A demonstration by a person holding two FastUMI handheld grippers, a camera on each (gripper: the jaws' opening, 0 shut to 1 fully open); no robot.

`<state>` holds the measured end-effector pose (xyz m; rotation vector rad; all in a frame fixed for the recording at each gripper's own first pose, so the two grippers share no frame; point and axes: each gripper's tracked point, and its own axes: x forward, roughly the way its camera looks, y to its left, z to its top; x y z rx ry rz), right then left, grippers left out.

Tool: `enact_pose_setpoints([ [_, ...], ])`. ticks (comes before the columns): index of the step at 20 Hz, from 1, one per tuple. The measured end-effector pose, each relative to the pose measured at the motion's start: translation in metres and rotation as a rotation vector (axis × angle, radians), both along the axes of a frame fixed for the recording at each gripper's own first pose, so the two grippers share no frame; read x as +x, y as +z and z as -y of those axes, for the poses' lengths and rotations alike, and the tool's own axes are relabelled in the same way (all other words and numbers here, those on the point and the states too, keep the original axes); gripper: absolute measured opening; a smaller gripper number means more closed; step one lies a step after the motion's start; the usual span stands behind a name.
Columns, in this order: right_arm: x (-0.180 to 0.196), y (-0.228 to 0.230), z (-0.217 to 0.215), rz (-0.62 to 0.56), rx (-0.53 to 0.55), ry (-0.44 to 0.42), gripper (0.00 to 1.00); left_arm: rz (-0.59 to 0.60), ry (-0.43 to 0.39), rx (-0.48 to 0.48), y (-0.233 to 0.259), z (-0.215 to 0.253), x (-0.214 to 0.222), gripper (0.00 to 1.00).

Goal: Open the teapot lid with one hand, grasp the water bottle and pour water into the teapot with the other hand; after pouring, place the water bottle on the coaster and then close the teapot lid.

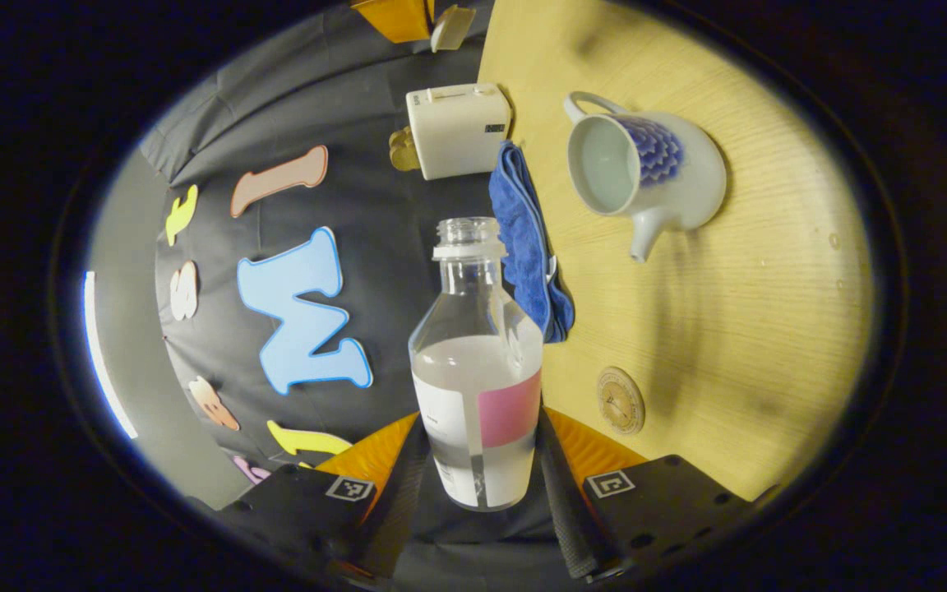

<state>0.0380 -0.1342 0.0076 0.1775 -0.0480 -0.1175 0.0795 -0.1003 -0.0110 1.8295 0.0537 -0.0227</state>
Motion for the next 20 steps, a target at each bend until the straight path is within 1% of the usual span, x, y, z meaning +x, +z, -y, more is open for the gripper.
enact_pose_setpoints([
  [8, -0.001, 0.000, 0.003, 0.001, 0.037, 0.014, 0.07, 0.052, -0.018, 0.097, 0.018, 0.008, -0.006, 0.84],
  [20, 0.000, -0.002, 0.003, -0.005, 0.050, 0.031, 0.07, 0.067, -0.010, 0.141, 0.028, 0.007, -0.004, 0.84],
])
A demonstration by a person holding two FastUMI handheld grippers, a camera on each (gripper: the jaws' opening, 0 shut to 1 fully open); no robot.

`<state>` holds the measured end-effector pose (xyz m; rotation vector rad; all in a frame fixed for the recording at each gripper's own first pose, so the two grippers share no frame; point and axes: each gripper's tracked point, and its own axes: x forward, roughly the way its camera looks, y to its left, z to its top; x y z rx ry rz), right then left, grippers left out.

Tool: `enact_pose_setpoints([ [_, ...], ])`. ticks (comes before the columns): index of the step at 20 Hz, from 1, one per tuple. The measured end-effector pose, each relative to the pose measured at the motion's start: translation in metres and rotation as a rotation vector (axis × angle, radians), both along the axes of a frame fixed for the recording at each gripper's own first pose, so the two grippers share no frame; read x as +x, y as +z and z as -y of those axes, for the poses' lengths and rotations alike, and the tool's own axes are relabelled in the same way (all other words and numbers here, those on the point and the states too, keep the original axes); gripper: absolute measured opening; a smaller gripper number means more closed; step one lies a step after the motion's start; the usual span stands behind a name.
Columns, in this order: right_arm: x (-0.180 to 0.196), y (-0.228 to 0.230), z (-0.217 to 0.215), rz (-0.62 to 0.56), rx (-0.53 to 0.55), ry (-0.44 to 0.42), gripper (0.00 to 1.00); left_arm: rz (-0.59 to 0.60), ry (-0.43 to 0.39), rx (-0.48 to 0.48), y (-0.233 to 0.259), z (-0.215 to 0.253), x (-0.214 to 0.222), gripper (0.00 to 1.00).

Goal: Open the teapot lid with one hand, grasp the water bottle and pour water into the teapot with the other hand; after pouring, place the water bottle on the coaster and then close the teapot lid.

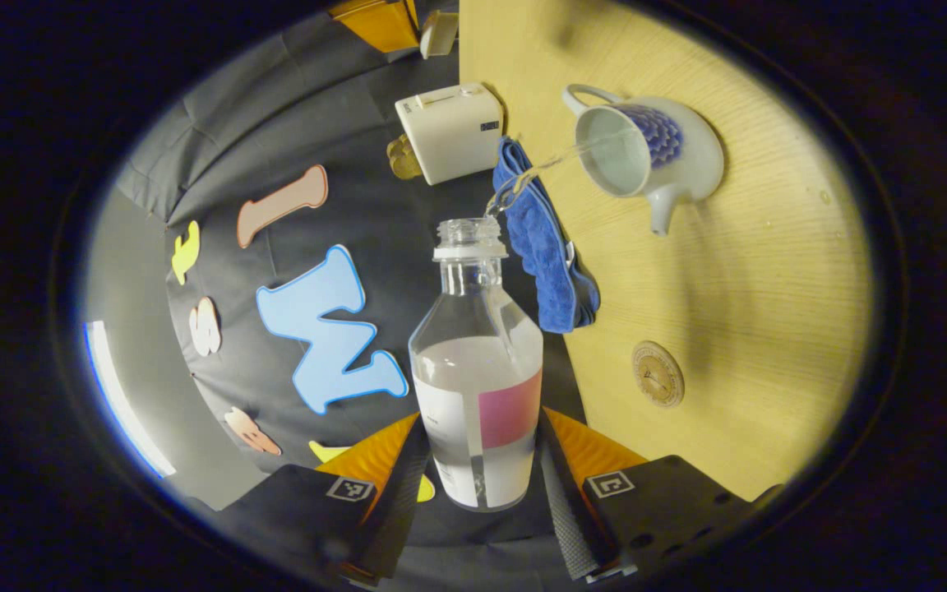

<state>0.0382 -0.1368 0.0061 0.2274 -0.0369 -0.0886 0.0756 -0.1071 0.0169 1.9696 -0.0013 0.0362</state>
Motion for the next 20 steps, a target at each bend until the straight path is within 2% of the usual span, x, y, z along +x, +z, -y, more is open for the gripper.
enact_pose_setpoints([
  [20, -0.001, 0.000, -0.003, -0.001, 0.011, 0.028, 0.06, 0.039, -0.003, 0.117, 0.020, 0.008, 0.005, 0.84],
])
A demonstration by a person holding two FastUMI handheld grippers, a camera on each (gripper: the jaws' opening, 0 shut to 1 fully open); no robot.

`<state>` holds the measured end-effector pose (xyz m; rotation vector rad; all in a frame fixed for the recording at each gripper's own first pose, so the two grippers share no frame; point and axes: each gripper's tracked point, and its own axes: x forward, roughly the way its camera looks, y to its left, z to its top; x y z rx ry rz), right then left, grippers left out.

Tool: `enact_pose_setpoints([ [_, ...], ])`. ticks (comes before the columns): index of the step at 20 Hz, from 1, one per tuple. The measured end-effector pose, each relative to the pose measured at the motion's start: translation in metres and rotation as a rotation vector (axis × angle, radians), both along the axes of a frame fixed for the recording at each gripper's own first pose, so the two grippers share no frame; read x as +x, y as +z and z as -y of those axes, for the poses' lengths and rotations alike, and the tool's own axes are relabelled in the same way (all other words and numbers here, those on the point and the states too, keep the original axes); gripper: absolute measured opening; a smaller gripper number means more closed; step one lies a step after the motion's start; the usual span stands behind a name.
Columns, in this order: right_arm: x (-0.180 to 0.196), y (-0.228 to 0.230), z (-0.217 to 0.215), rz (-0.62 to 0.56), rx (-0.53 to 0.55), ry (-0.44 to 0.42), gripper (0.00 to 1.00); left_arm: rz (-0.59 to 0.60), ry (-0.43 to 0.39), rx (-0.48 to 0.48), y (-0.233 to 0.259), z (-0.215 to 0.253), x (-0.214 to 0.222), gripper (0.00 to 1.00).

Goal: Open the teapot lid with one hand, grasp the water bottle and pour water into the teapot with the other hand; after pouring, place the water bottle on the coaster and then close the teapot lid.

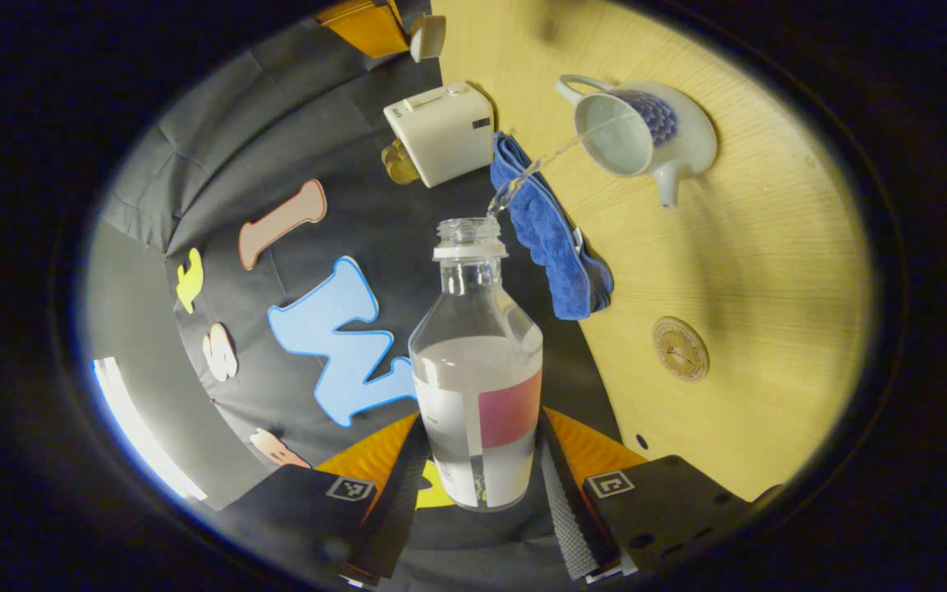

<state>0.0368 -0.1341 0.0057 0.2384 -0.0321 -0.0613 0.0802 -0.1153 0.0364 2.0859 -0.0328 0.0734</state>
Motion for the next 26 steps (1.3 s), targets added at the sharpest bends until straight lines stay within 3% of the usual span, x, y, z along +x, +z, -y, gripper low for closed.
enact_pose_setpoints([
  [26, 0.003, -0.002, 0.001, -0.010, 0.024, 0.016, 0.07, 0.003, -0.010, 0.254, 0.004, 0.014, 0.000, 0.84],
])
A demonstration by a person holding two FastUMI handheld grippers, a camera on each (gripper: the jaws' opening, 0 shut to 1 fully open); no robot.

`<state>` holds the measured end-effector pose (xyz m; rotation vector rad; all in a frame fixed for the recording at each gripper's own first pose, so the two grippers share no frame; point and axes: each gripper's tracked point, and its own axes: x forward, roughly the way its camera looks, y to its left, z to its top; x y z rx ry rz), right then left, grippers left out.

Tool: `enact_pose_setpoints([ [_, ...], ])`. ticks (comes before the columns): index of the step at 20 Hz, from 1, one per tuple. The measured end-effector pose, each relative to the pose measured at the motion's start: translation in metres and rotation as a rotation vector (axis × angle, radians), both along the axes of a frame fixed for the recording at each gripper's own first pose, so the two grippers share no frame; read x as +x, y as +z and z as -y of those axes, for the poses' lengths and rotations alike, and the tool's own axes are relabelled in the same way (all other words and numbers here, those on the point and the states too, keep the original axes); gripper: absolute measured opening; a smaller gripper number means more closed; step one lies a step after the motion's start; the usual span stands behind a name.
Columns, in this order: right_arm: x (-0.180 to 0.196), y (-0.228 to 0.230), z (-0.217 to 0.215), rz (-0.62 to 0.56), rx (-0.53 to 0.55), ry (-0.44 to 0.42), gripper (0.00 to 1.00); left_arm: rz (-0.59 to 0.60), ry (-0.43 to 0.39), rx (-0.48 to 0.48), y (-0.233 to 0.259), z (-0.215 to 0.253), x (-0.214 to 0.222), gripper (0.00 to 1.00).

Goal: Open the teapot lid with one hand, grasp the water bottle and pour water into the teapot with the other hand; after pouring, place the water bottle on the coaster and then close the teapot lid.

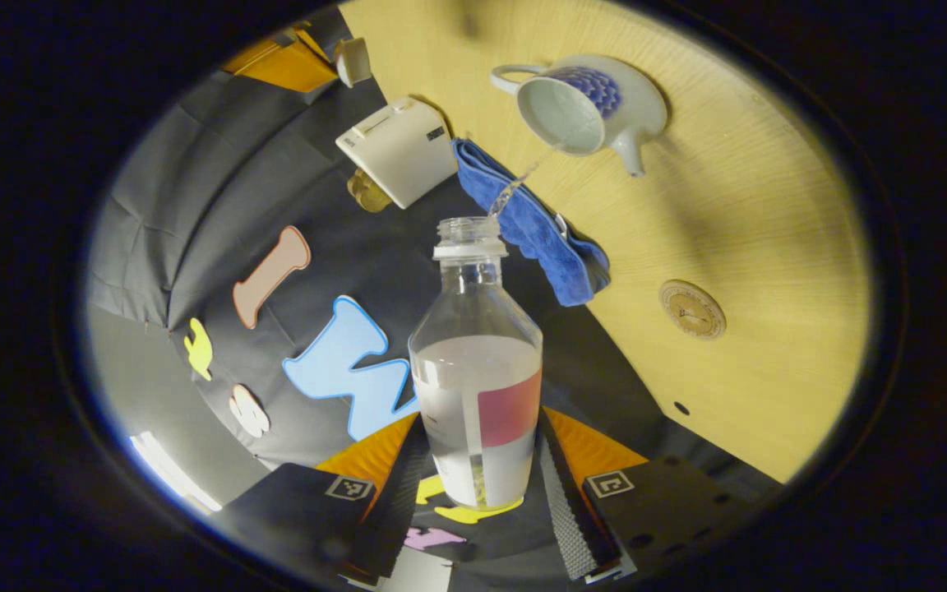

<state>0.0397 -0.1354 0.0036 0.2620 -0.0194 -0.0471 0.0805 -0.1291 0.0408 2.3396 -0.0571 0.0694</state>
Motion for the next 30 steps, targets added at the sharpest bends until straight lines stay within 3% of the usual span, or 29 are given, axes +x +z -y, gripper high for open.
enact_pose_setpoints([
  [9, 0.001, 0.000, -0.001, -0.005, 0.005, 0.007, 0.07, 0.000, -0.025, 0.073, -0.014, 0.011, -0.008, 0.84],
  [11, 0.001, 0.000, -0.001, -0.006, 0.005, 0.008, 0.07, 0.008, -0.037, 0.085, -0.014, 0.014, -0.009, 0.79],
  [12, 0.002, -0.001, -0.001, -0.007, 0.004, 0.007, 0.07, 0.018, -0.046, 0.100, -0.014, 0.016, -0.010, 0.84],
  [17, 0.002, -0.001, 0.001, -0.008, 0.003, 0.001, 0.07, 0.012, -0.076, 0.058, -0.013, 0.020, -0.007, 0.84],
  [20, 0.002, -0.002, 0.000, -0.010, 0.004, 0.002, 0.07, -0.010, -0.091, -0.026, -0.018, 0.017, -0.007, 0.84],
  [21, 0.002, -0.002, 0.000, -0.007, 0.004, 0.003, 0.07, -0.012, -0.095, -0.054, -0.018, 0.017, -0.007, 0.73],
  [22, 0.002, 0.000, 0.000, -0.004, 0.003, 0.003, 0.07, -0.018, -0.097, -0.088, -0.020, 0.014, -0.006, 0.84],
  [30, 0.002, 0.002, 0.000, 0.016, -0.007, -0.007, 0.07, -0.056, -0.080, -0.416, -0.041, -0.016, -0.001, 0.84],
])
